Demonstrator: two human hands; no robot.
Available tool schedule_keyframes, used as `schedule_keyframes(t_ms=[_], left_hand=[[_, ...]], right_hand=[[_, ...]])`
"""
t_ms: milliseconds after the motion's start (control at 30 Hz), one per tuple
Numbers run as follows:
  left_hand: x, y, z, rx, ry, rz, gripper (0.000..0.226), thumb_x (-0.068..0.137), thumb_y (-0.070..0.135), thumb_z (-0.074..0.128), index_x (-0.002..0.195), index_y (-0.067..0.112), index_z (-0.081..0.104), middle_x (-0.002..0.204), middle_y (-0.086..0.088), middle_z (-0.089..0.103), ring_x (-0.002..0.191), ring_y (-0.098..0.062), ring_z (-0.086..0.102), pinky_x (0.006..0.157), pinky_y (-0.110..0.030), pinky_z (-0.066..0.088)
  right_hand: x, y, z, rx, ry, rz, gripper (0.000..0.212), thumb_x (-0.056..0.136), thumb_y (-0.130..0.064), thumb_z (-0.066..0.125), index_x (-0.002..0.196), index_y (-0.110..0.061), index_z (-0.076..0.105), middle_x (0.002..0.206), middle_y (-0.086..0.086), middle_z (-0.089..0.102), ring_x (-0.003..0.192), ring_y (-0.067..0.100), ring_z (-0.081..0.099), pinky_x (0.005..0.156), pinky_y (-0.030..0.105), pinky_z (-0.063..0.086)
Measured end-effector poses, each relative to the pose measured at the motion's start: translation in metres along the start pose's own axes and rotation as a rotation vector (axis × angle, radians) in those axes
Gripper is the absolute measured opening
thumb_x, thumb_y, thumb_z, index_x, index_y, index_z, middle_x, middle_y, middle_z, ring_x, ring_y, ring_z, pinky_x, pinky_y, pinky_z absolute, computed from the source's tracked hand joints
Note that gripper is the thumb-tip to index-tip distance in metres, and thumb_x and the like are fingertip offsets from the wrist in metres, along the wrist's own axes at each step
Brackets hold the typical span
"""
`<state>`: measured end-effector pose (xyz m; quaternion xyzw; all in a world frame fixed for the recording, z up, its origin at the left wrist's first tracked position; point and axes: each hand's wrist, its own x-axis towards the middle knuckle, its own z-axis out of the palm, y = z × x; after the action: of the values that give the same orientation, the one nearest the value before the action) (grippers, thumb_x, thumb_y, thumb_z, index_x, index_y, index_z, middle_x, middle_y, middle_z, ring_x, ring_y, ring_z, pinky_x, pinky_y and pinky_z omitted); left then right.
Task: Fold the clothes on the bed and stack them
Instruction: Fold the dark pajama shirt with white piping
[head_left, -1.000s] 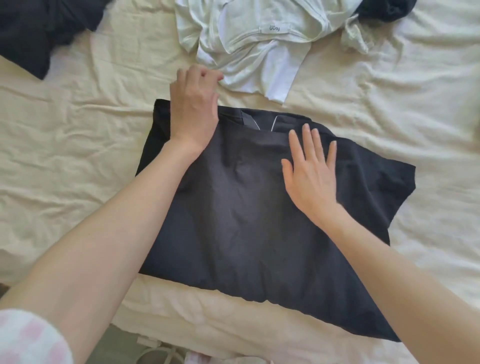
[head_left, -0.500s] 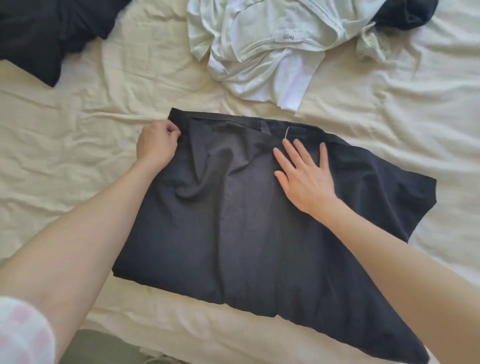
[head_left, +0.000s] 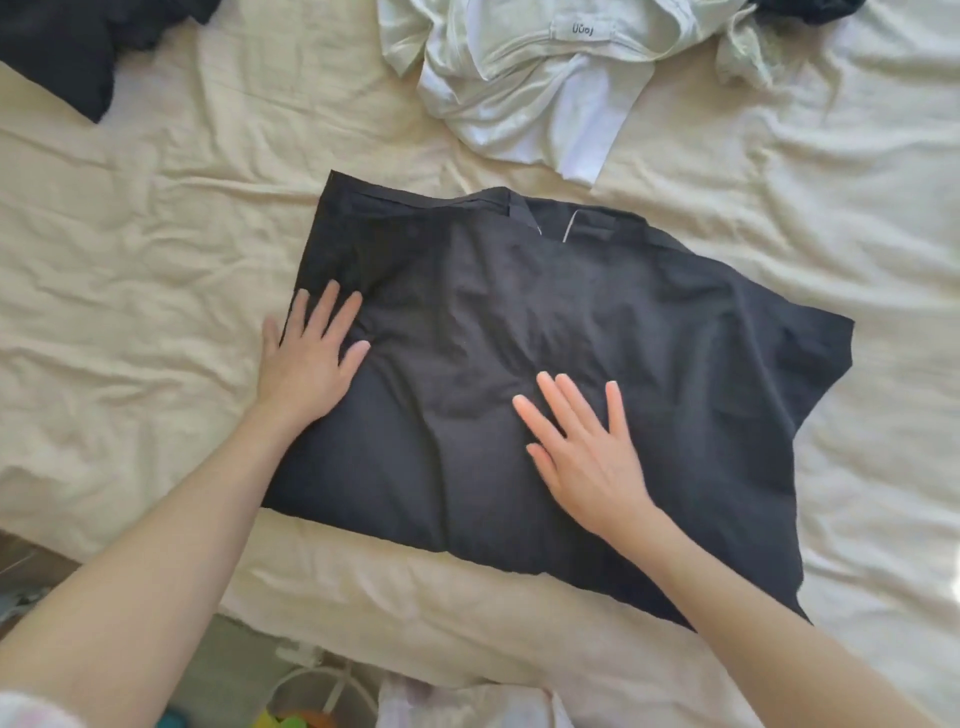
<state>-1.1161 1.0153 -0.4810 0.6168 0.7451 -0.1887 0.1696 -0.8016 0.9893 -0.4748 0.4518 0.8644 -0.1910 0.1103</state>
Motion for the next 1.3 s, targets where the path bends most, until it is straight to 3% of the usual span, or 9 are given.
schedule_keyframes(t_ms=[200,367,500,600,700,867,1000,1167,1300], left_hand=[[-0.047,0.032,-0.008,-0.420,0.160,-0.195,0.054,0.097,0.023,0.042,0.148,0.017,0.024,0.156,-0.012,0.019,0.144,-0.030,0.012,0.114,-0.052,0.013],[-0.146,0.045,0.023,-0.472,-0.009,-0.438,0.052,0.098,0.024,0.044,0.147,0.015,0.030,0.157,-0.013,0.010,0.145,-0.032,0.004,0.116,-0.048,0.009],[-0.174,0.035,0.033,-0.618,0.194,-0.518,0.059,0.092,0.018,0.057,0.144,0.008,0.032,0.154,-0.022,0.015,0.143,-0.036,0.011,0.115,-0.046,0.017],[-0.158,0.017,0.030,-1.116,0.333,-0.950,0.066,0.087,0.019,0.065,0.140,0.003,0.032,0.140,-0.014,0.037,0.126,-0.029,0.043,0.106,-0.042,0.037],[-0.144,0.004,0.025,-2.008,0.125,-1.228,0.046,0.092,0.022,0.061,0.134,0.010,0.046,0.130,-0.006,0.055,0.111,-0.022,0.058,0.095,-0.038,0.048],[-0.140,0.005,0.010,-2.048,0.235,-1.267,0.026,0.088,0.013,0.064,0.113,0.016,0.056,0.119,-0.005,0.062,0.098,-0.023,0.063,0.077,-0.039,0.054],[-0.147,0.035,-0.022,-1.773,0.557,-1.041,0.019,0.089,0.008,0.061,0.107,0.015,0.057,0.116,-0.002,0.064,0.098,-0.014,0.064,0.090,-0.034,0.053],[-0.158,0.119,-0.089,-1.351,0.718,-0.432,0.015,0.088,0.016,0.061,0.102,0.014,0.057,0.098,0.008,0.064,0.091,-0.003,0.061,0.087,-0.020,0.048],[-0.184,0.228,-0.104,-1.049,0.564,0.282,0.012,0.082,0.007,0.065,0.094,0.008,0.062,0.078,0.002,0.066,0.073,-0.013,0.061,0.068,-0.020,0.045]], right_hand=[[-0.033,0.022,-0.014,0.132,0.119,0.264,0.051,0.089,-0.018,0.061,0.137,-0.008,0.048,0.146,0.016,0.041,0.137,0.033,0.036,0.109,0.059,0.020],[-0.101,0.005,-0.013,0.193,0.107,0.358,0.051,0.086,-0.013,0.065,0.134,-0.006,0.051,0.145,0.018,0.041,0.136,0.036,0.036,0.107,0.061,0.024],[-0.136,-0.010,0.000,0.161,0.071,0.334,0.048,0.085,-0.019,0.065,0.132,-0.008,0.055,0.143,0.017,0.044,0.133,0.037,0.041,0.104,0.064,0.028],[-0.132,-0.016,0.004,0.158,0.081,0.347,0.055,0.081,-0.021,0.072,0.131,-0.009,0.055,0.142,0.017,0.045,0.132,0.036,0.041,0.105,0.063,0.025],[-0.118,-0.026,0.004,0.161,0.103,0.288,0.057,0.080,-0.023,0.072,0.133,-0.010,0.054,0.143,0.016,0.045,0.134,0.034,0.040,0.107,0.060,0.021],[-0.099,-0.039,0.005,0.109,-0.132,0.091,0.055,0.090,-0.033,0.059,0.140,-0.015,0.045,0.151,0.012,0.034,0.140,0.028,0.031,0.112,0.054,0.018],[-0.093,-0.034,0.007,0.431,-0.268,0.173,0.049,0.102,-0.032,0.033,0.149,-0.020,0.026,0.158,0.000,0.014,0.146,0.015,0.006,0.117,0.036,0.001],[-0.097,-0.010,-0.046,1.428,-0.026,0.692,0.028,0.099,-0.031,0.043,0.115,-0.023,0.064,0.118,-0.007,0.066,0.118,0.012,0.056,0.099,0.025,0.040],[-0.122,0.052,-0.075,1.905,0.204,0.789,0.049,0.100,-0.047,0.030,0.118,-0.012,0.059,0.108,0.007,0.070,0.102,0.020,0.067,0.087,0.033,0.052]])
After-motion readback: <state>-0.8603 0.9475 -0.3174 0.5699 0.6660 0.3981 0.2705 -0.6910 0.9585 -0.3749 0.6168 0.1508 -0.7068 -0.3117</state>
